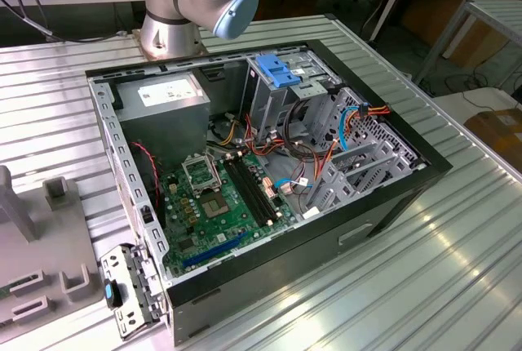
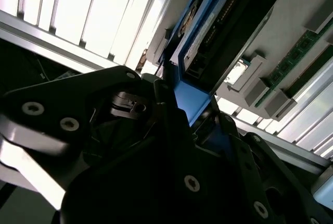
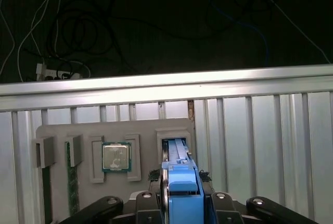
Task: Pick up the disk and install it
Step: 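Pick up the disk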
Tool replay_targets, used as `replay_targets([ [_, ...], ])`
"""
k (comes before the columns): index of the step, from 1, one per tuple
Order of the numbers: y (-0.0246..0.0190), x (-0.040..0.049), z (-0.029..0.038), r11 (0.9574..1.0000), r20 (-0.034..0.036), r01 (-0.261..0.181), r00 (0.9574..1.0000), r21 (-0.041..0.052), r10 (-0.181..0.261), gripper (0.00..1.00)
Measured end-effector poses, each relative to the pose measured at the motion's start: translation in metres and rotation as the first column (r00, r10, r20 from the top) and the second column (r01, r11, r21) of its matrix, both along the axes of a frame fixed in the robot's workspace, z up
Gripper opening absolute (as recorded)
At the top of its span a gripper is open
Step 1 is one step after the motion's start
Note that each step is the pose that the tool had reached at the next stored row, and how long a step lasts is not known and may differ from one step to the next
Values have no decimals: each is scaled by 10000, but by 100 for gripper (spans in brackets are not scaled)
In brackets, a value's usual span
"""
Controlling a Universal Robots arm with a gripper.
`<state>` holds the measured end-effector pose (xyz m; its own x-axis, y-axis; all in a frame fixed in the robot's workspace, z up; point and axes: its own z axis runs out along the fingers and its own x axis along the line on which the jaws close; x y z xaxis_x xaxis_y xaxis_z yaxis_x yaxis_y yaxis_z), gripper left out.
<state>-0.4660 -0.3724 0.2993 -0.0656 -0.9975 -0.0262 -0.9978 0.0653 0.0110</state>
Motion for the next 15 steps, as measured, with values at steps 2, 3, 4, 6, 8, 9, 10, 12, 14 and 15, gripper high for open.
replay_targets([
  [2,0,0,0,10000,0,1,10000,-1,-1,38],
  [3,0,0,0,10000,0,1,10000,0,-1,38],
  [4,0,0,0,10000,0,2,10000,0,-2,38],
  [6,0,0,0,10000,0,2,10000,0,-2,38],
  [8,0,0,0,10000,0,3,10000,0,-3,38],
  [9,0,0,0,10000,0,3,10000,0,-3,38],
  [10,0,0,0,10000,0,4,10000,0,-4,38],
  [12,-1,0,0,10000,1,-4,10000,0,4,38],
  [14,-10,-1,-1,10000,0,-67,10000,0,67,38],
  [15,-15,0,0,9999,0,-132,9999,0,132,38],
])
